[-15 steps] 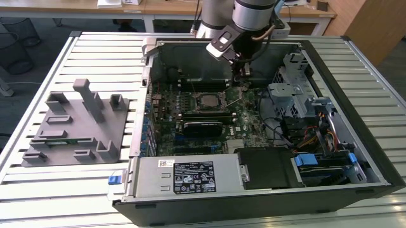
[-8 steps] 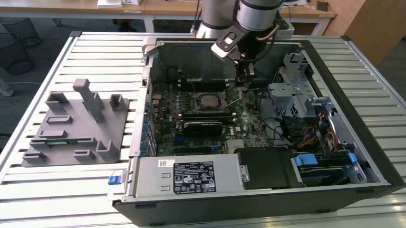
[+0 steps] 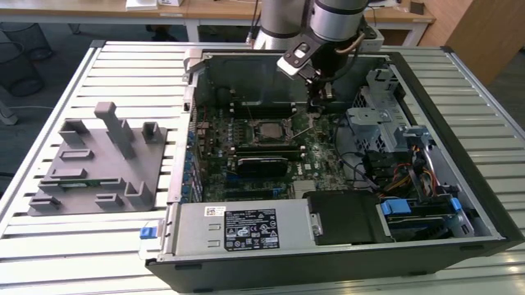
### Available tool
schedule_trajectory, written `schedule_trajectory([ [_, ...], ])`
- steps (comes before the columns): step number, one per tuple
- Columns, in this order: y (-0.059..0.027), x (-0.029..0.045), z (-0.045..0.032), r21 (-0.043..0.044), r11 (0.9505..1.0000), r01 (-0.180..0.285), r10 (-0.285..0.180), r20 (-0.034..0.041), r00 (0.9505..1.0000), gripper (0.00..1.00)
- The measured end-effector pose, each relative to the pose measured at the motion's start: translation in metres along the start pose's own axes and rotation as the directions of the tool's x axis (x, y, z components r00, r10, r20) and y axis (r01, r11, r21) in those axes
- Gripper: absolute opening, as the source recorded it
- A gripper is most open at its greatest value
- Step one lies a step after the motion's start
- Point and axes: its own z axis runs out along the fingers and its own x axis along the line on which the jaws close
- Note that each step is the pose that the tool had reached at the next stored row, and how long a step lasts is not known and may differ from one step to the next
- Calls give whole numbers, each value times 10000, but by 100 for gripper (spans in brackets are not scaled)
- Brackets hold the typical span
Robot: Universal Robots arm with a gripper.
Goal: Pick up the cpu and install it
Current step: 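Close the cpu cover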
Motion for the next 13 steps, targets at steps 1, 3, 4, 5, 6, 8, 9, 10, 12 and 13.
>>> schedule_trajectory([
  [1, 11, 1, 2, 1, 10000, 0, 0, 3, 10000, 11],
  [3, 41, 2, 6, 1, 10000, 0, 0, 3, 10000, 11],
  [4, 55, 2, 8, 0, 10000, 0, 0, 3, 10000, 11],
  [5, 69, 3, 9, 1, 10000, 0, 0, 4, 10000, 11],
  [6, 81, 3, 11, 1, 10000, 1, -1, 4, 10000, 11],
  [8, 101, 3, 15, 1, 10000, 0, 0, 3, 10000, 11],
  [9, 112, 3, 17, 0, 10000, 0, 0, 4, 10000, 11],
  [10, 128, 5, 20, 0, 10000, 0, 0, 3, 10000, 11],
  [12, 158, 8, 26, 0, 10000, 0, 0, 3, 10000, 11],
  [13, 169, 10, 29, 0, 10000, 1, -1, 3, 10000, 11],
])
